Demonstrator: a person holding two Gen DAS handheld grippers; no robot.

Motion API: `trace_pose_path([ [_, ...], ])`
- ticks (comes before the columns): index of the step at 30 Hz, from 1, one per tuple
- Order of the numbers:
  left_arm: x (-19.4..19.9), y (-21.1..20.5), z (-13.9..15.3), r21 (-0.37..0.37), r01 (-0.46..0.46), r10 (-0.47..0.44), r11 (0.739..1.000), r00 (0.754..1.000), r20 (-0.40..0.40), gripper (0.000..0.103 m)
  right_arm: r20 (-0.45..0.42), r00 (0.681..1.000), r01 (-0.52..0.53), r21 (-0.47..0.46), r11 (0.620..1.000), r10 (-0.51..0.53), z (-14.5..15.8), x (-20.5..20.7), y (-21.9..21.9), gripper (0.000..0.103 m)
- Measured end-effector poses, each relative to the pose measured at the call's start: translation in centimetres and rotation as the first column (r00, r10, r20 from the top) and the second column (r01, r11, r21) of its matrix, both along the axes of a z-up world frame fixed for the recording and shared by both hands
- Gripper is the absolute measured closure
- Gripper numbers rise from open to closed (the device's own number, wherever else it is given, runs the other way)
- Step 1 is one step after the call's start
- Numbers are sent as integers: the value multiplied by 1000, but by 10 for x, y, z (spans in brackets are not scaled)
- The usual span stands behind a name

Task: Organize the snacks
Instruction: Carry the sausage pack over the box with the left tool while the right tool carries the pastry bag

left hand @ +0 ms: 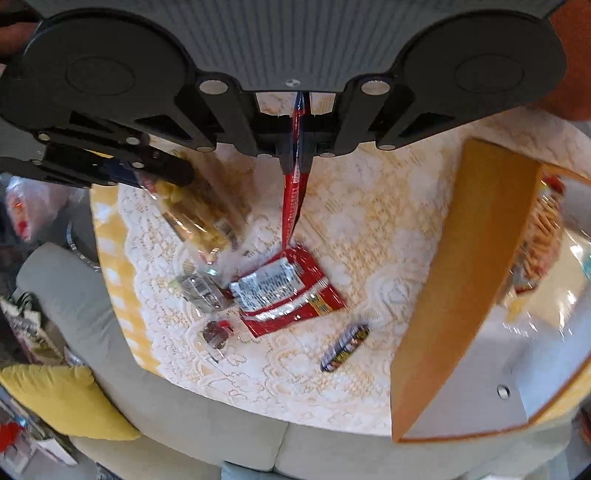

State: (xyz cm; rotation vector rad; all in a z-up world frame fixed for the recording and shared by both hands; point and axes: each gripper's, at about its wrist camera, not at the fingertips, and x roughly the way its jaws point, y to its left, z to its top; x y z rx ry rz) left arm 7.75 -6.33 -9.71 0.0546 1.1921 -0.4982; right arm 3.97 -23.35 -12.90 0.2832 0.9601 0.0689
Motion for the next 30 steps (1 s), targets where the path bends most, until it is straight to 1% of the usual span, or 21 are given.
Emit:
trace_pose_path([
  [2,0,0,-4,-25,4,-5,1000,1000,-29,100,6,1000,-6,7,1000,6,0,1,-1,82],
  [6,-1,-7,-14,8,14,-14,1000,999,-44,98,19,1000,-15,-18,1000,15,0,1,1,77],
  [7,-2,-9,-16,12,19,-18,1000,999,-42,97,20,1000,-15,-22,1000,15,0,2,0,75],
  [10,-3,-13,-17,19,37,-36,999,999,-39,94,24,1000,-13,-24,1000,14,-1,3,-1,75],
  [14,-2,-21,-21,62,61,-60,996,998,-24,92,33,999,-13,-25,1000,13,-3,5,-3,74],
  [16,-2,-25,-24,84,78,-77,993,997,-17,86,43,999,-18,-34,999,20,-3,7,-2,74],
  [20,-1,-29,-27,107,108,-108,988,994,-6,85,67,997,-32,-48,998,35,-3,12,-2,74],
  [23,2,-30,-29,117,114,-115,987,993,-2,85,88,995,-39,-64,997,45,-2,14,-1,74],
  [25,4,-30,-31,130,114,-115,985,993,-2,79,96,994,-42,-72,996,49,-2,15,0,72],
  [27,5,-29,-34,141,111,-111,984,994,-6,76,105,993,-46,-75,996,54,-1,16,1,71],
  [28,6,-29,-35,145,107,-107,984,994,-5,76,110,992,-46,-78,996,55,0,15,2,71],
  [29,5,-28,-36,154,103,-104,983,995,2,79,115,992,-45,-83,996,54,1,15,3,71],
  [30,5,-29,-36,173,98,-102,980,995,14,90,117,992,-47,-90,995,57,1,15,3,71],
])
